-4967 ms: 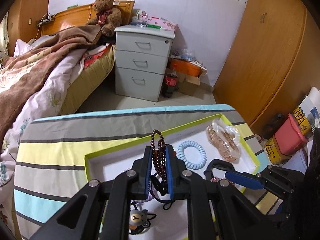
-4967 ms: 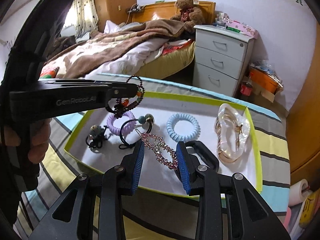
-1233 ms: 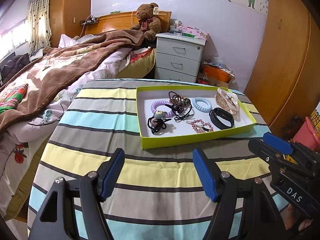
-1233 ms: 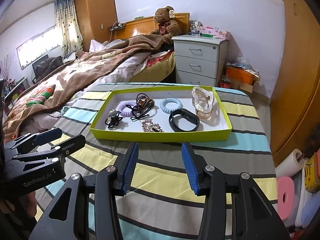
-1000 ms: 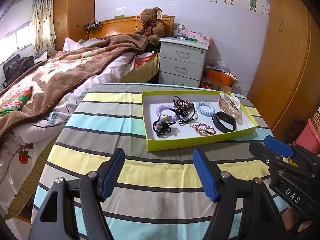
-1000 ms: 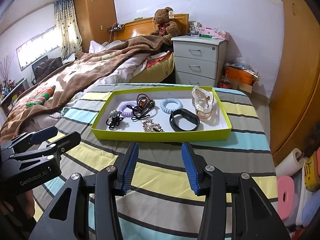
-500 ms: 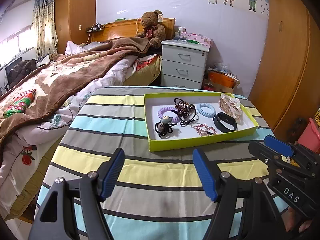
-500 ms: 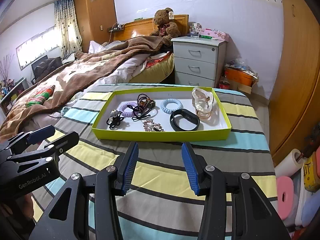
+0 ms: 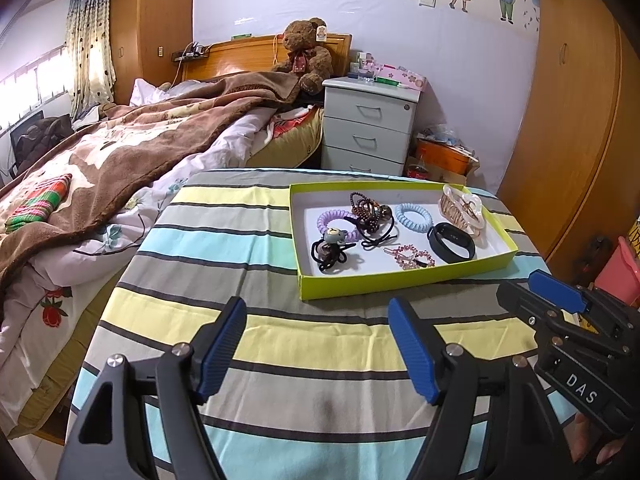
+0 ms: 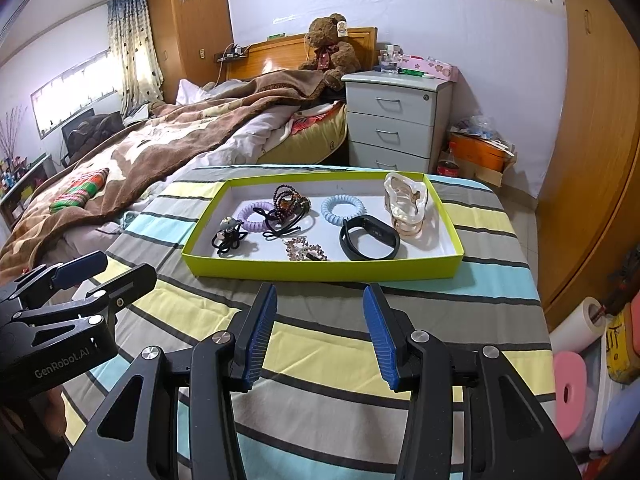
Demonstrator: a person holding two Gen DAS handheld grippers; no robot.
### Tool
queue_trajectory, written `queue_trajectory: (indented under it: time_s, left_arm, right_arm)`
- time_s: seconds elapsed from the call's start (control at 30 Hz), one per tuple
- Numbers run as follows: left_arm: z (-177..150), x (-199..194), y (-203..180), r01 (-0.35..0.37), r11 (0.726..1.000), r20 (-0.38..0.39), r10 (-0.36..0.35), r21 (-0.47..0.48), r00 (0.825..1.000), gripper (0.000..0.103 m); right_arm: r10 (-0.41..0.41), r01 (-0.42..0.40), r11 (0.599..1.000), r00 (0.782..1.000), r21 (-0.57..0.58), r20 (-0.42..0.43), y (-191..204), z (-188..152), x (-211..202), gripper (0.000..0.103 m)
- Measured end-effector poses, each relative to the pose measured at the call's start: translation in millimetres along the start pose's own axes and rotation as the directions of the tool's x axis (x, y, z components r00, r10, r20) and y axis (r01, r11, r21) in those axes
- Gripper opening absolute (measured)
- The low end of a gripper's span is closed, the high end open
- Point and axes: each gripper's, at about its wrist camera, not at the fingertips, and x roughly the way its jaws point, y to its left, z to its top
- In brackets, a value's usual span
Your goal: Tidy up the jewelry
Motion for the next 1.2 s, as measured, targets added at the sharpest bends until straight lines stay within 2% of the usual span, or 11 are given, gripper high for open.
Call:
queue_trajectory:
  time_s: [1.2]
  left_arm:
    - [-3.2, 4.5, -3.6, -0.031, 0.999, -0.005, 0.031, 0.014, 1.000, 0.077]
  right_arm:
    - [-0.008, 0.008, 1.000, 1.000, -0.003, -0.007, -3.4, -5.1, 4.3, 0.046]
